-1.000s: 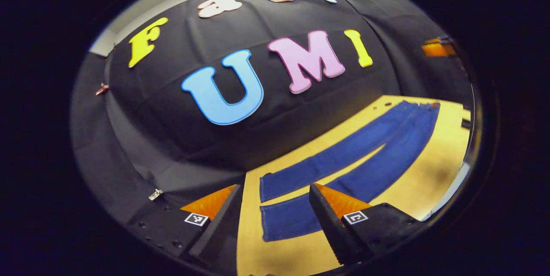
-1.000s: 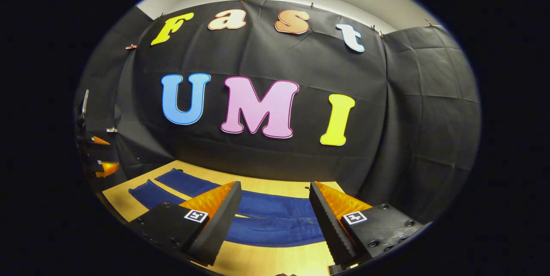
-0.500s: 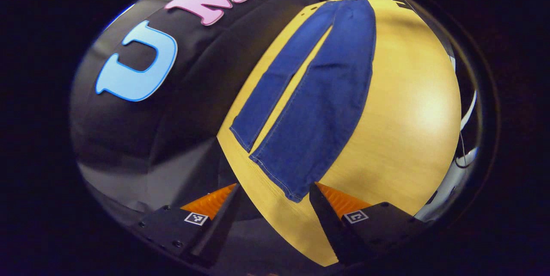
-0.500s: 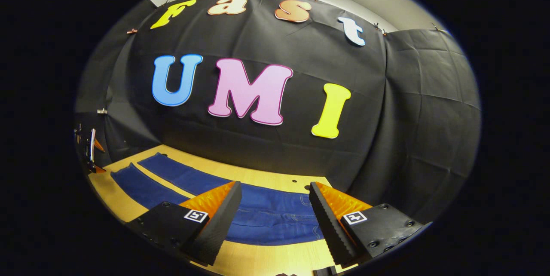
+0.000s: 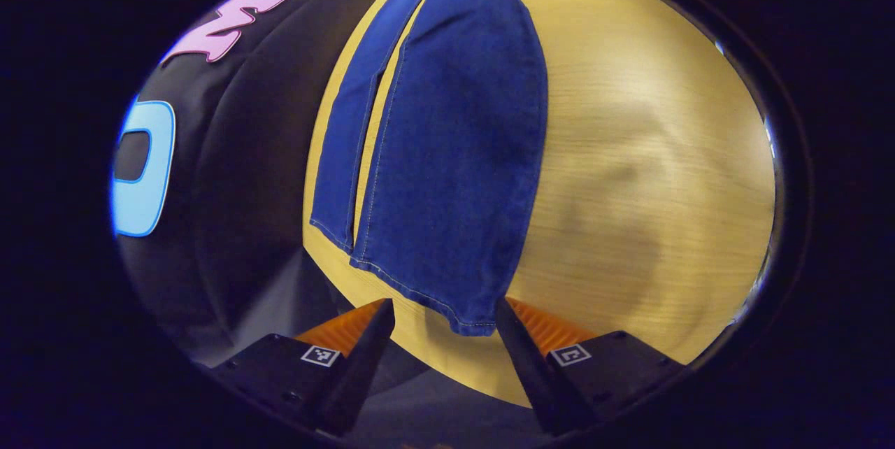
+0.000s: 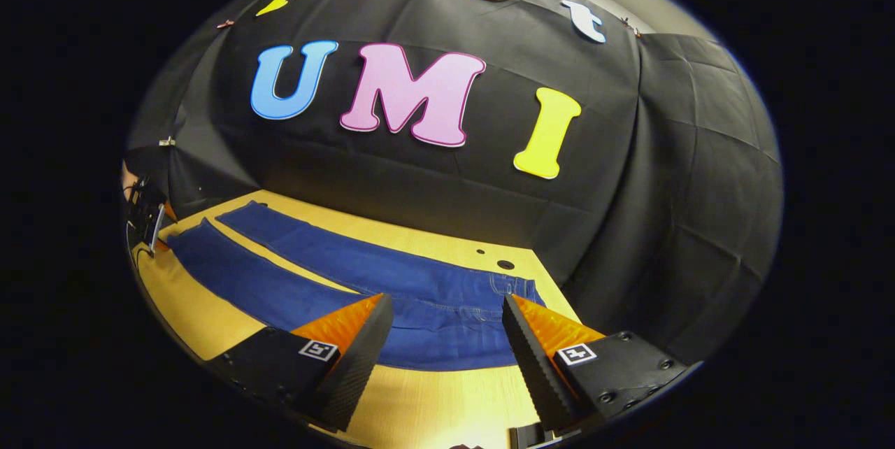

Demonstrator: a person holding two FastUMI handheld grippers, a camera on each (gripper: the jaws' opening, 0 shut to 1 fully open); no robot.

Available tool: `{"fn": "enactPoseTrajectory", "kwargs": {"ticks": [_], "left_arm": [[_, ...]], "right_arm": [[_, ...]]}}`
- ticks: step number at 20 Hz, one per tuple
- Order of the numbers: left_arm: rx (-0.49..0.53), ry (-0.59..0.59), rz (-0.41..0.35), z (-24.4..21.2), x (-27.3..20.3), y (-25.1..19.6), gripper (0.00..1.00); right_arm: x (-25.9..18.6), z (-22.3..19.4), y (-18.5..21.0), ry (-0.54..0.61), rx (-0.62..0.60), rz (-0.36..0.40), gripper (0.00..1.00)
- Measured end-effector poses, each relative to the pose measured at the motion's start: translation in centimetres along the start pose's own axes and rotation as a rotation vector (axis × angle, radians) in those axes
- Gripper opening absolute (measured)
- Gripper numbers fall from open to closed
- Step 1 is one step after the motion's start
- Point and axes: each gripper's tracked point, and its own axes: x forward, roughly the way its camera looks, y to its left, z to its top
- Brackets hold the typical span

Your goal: Grasp the waist and the cuffs of the jeans and fold them to make the two legs overlap; first hold the waist and fold one-third of the jeans toward the cuffs, then hold the cuffs and fold the remaining one-third in the same direction to finish folding.

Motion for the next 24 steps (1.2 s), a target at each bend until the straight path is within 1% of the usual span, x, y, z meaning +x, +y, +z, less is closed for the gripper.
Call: {"fn": "enactPoseTrajectory", "kwargs": {"ticks": [3,4,5,6,8,9,10,11,12,13,14,15,17,19,21,22,24], "left_arm": [[0.033,-0.013,0.002,0.5,1.4,1.0,0.89],[0.043,-0.015,0.002,0.7,1.8,1.2,0.82],[0.047,-0.014,-0.002,0.9,2.2,1.2,0.78],[0.041,-0.013,-0.006,1.0,2.4,1.1,0.68],[0.028,-0.005,-0.005,1.1,3.1,1.0,0.58],[0.023,0.002,-0.009,1.2,3.3,0.9,0.54],[0.015,0.011,-0.022,1.2,3.6,0.7,0.4],[0.008,0.018,-0.028,1.3,3.8,0.5,0.31],[0.003,0.021,-0.022,1.3,3.6,0.3,0.17],[0.001,0.023,-0.008,1.3,3.8,0.6,0.19],[-0.011,0.024,-0.004,1.2,3.9,0.6,0.16],[-0.027,0.027,-0.011,1.2,4.1,0.6,0.15],[-0.085,0.033,-0.027,1.2,4.4,0.8,0.1],[-0.142,0.038,-0.051,1.1,4.2,0.7,0.07],[-0.172,0.038,-0.064,1.6,4.0,0.6,0.06],[-0.174,0.04,-0.063,1.6,4.1,0.6,0.06],[-0.176,0.043,-0.059,1.5,4.2,0.7,0.06]], "right_arm": [[1.1,-2.4,-0.3,0.045,-0.024,0.002,0.98],[1.6,-2.9,-0.7,0.051,-0.03,-0.002,0.98],[2.1,-3.1,-1.1,0.053,-0.035,-0.007,0.98],[2.5,-3.2,-1.6,0.052,-0.042,-0.016,0.98],[3.4,-3.0,-3.3,0.041,-0.066,-0.038,0.98],[3.9,-2.6,-4.3,0.03,-0.085,-0.053,0.98],[4.4,-2.0,-5.4,0.016,-0.108,-0.07,0.98],[4.9,-1.5,-6.5,0.002,-0.133,-0.084,0.98],[5.3,-1.0,-7.5,-0.012,-0.162,-0.095,0.98],[5.6,-0.5,-8.5,-0.029,-0.194,-0.106,0.98],[5.9,0.1,-9.5,-0.046,-0.228,-0.115,0.98],[6.3,0.8,-10.3,-0.07,-0.259,-0.112,0.98],[6.8,2.2,-12.1,-0.112,-0.32,-0.122,0.98],[7.4,2.4,-13.8,-0.113,-0.38,-0.126,0.97],[8.2,1.9,-14.9,-0.097,-0.441,-0.094,0.98],[8.8,1.2,-15.5,-0.073,-0.486,-0.065,0.97],[9.7,-0.8,-16.0,-0.012,-0.608,0.017,0.97]]}}
